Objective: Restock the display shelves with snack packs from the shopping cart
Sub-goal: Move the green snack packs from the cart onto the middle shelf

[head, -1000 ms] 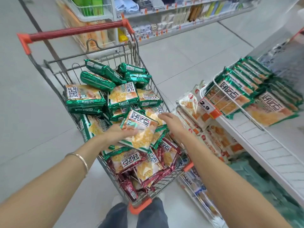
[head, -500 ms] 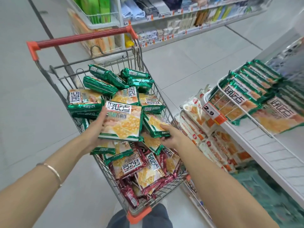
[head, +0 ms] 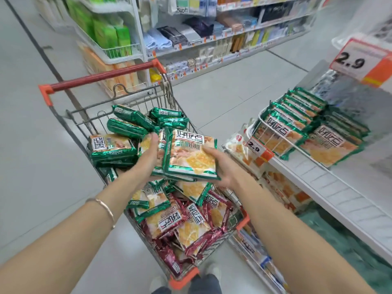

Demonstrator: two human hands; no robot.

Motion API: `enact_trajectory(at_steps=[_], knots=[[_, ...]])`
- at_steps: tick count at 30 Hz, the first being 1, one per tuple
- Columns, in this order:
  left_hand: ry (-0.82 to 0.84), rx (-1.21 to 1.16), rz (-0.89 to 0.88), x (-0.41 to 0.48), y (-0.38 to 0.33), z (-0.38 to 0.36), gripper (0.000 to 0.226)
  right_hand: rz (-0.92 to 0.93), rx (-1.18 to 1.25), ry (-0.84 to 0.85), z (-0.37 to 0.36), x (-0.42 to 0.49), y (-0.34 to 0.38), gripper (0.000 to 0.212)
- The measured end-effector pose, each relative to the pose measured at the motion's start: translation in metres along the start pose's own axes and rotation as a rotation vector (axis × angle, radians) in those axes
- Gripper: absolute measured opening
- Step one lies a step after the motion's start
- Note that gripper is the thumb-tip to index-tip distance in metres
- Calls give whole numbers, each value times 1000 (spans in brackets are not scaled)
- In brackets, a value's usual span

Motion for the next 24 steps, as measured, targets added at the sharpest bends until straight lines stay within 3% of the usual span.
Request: enact_trajectory(at_steps=[2,5,6,9,10,11,12,13,14,16,18,22,24], knots=[[147,26,46,-5,-9,-15,110,29,-62,-19,-3,-5,3,36],[371,71,36,-15,-28,-43,86,100,-123,-90,17,-23,12,42],[420,120,-7,-15,-36,-56,90,136,-107,-128,29,-31,18,42],[419,240,-184,-22,-75,-102,135,258,-59,-195,74,-65,43,40],[393,292,-253,-26,-90,-120,132,305,-40,-213,93,-75,53,40],[372,316,-321,-29,-106,-141,103,356,-21,-245,112,-87,64,48],[366,327,-371,-34,-125,-164,61,413,-6,-298,134,-99,75,64],[370,336,-406,-37,-142,-189,40,470,-3,-358,158,-110,85,80],[395,346,-457,-38,-157,-215,39,525,-2,-423,183,-120,93,94],[443,358,-548,-39,-181,-268,75,625,-3,-575,232,-145,106,118],[472,420,-626,-42,-197,-318,104,715,-29,-687,273,-167,112,120],[507,592,-691,-34,-205,-395,97,739,-140,-825,330,-180,107,89],[475,711,-752,-24,-202,-415,100,737,-263,-950,349,-174,101,102]])
Point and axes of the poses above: each hand's wrist, its own x-axis towards the middle knuckle, its own z-axis out of the back of the hand, y = z × x, the point moved 4 cm from there along x, towards the middle knuckle, and after that the axes turned 9 degrees about -y, right-handed, at the moved point
